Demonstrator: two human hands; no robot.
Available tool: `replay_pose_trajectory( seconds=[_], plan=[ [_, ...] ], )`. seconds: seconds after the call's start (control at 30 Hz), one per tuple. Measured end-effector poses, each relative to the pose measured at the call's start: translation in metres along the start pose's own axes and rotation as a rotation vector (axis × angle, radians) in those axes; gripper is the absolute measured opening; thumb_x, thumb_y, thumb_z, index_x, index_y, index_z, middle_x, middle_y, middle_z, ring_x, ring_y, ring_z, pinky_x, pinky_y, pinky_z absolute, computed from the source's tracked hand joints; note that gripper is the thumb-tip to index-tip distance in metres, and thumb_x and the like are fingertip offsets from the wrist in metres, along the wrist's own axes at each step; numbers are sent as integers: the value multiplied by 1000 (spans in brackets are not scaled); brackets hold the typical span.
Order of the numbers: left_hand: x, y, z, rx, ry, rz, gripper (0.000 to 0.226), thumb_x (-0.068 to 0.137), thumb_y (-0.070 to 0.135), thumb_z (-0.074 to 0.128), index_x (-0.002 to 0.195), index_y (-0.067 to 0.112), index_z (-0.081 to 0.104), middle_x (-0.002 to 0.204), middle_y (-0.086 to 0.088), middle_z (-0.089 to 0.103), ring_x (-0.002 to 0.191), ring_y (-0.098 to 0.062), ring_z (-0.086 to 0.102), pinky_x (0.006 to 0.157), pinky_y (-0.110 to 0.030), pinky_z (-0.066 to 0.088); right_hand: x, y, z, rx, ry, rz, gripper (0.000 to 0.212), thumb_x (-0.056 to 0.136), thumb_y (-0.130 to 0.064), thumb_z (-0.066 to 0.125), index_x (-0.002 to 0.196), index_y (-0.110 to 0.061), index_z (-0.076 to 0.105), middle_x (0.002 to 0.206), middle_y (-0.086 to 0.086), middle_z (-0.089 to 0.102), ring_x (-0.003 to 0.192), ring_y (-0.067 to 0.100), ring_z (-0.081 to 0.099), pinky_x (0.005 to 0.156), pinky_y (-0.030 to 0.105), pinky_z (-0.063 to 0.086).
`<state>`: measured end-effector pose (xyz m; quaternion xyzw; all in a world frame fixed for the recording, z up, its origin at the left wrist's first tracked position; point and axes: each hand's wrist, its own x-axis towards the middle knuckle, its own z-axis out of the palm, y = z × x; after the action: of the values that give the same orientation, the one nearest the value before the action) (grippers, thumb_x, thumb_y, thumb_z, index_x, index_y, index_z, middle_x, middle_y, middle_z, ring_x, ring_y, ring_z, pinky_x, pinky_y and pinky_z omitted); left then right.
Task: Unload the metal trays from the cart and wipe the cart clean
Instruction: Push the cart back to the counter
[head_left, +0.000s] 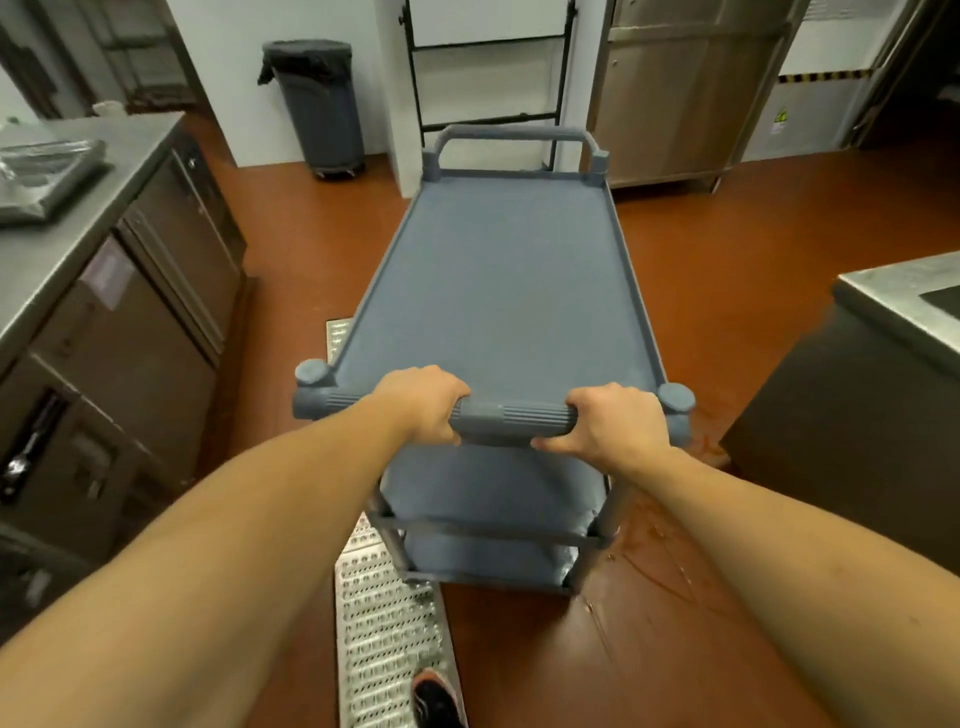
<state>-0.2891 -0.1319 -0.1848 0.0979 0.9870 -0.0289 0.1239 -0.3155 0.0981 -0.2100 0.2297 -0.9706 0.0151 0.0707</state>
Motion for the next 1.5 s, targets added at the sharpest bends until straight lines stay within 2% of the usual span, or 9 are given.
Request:
replay_pose_trajectory(
  seconds=[0.13,0.37,0.6,0.73,0.8,0.9,1.0,1.17,1.5],
  plan=[
    [-33,-11,8,-27,-25,-18,27,77,39,70,81,29,46,92,0,58,98,-28,59,71,-34,45,-19,-29,-2,5,21,-40,53,66,-74,57,63,-22,50,55,-6,49,54,21,50,42,23,20],
    [-62,-49,24,-87,6,-43,24,77,40,71,82,31,50,77,9,48,86,-24,57,63,-30,38,-21,-78,1,-18,28,-38,56,66,-70,60,55,-20,40,49,-6,46,48,20,48,42,22,18],
    [-80,-96,35,-103,64,-42,24,78,38,70,85,26,50,86,3,52,89,-28,57,65,-33,39,-5,-126,9,-74,95,-34,60,63,-74,59,54,-18,42,42,-9,39,39,15,42,40,17,21],
    [-94,-121,35,-95,32,-50,23,79,37,69,85,26,49,90,1,56,91,-28,58,66,-34,41,0,-157,5,-87,129,-21,64,59,-74,61,49,-17,31,37,-10,24,32,12,25,42,14,12],
    [-102,-134,36,-97,14,-70,22,80,36,68,84,27,48,97,-1,60,93,-28,59,68,-33,42,3,-174,5,-102,117,-28,63,59,-73,59,49,-19,27,37,-10,19,32,13,24,43,14,8],
    [-110,-153,40,-106,-3,-98,17,81,33,66,87,27,51,101,-2,62,95,-28,60,70,-34,43,11,-192,13,-140,75,-49,56,59,-68,60,52,-20,31,40,-7,30,38,16,33,39,18,10],
    [-117,-164,44,-113,3,-124,18,82,31,64,98,25,58,107,-5,63,100,-30,60,73,-35,43,21,-200,18,-133,51,-69,52,60,-68,54,55,-20,37,46,-5,45,43,13,43,36,23,22],
    [-126,-176,48,-114,27,-189,24,81,34,65,102,24,59,110,-7,63,103,-31,60,80,-37,47,37,-210,16,-117,28,-110,48,62,-68,50,65,-20,50,56,-5,58,53,11,54,42,24,38],
    [-142,-213,59,-71,55,-288,20,80,30,64,98,22,58,107,-7,63,101,-32,59,73,-37,44,69,-248,14,-101,-10,-210,47,62,-66,53,67,-20,48,66,-2,64,65,19,62,48,27,34]
  ],
)
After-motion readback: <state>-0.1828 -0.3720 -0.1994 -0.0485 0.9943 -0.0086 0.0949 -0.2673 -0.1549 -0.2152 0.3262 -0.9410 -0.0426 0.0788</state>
